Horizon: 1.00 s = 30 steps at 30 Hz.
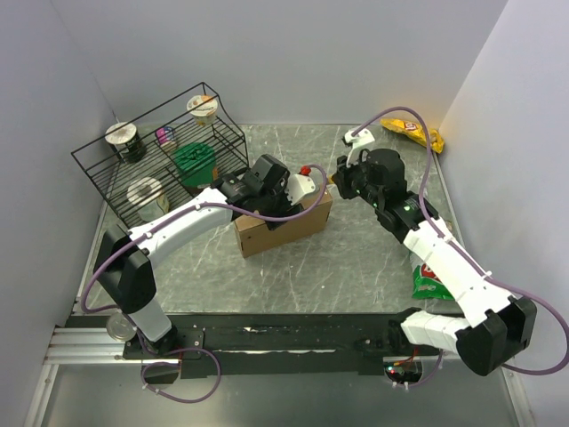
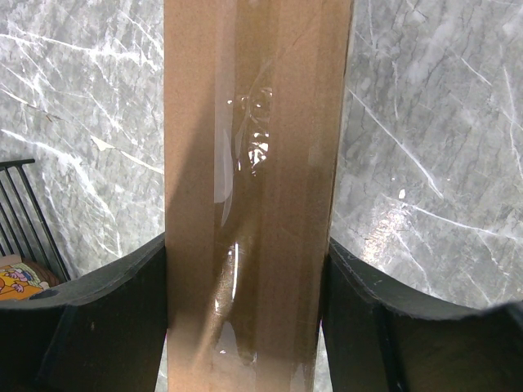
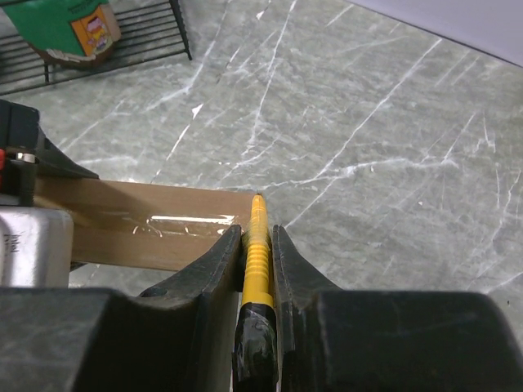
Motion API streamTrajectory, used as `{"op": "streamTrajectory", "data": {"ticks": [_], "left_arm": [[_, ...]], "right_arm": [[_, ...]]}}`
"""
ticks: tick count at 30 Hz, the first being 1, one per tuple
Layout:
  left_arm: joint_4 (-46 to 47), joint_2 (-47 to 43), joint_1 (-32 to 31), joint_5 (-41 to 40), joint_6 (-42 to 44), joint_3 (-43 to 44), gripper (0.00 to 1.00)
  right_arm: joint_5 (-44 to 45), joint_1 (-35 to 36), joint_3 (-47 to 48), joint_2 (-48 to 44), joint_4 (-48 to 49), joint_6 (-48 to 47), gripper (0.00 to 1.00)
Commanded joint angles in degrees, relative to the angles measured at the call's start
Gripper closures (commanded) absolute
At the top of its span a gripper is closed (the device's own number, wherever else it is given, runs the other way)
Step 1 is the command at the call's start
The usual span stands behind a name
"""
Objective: Unpack the express box
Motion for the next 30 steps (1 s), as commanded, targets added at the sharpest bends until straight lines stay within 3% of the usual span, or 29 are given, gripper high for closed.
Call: {"op": "streamTrajectory", "data": {"ticks": [1,20,30], "left_arm": [[-3.0,1.4,-1.0,1.2,-2.0,-0.2,0.36],[-2.7,2.7,-0.9,1.6,-2.9,0.4,0.36],[-2.6,4.1,-0.7,0.5,-5.7,1.3,0.37]], "right_arm": [[1.1,0.4,2.9,0.0,1.3,-0.4,1.0],[-1.6,0.4,4.3,2.7,-3.1,-1.0,1.0],[-3.9,0.7,8.6,3.2,-13.8,-1.1,1.0]]}}
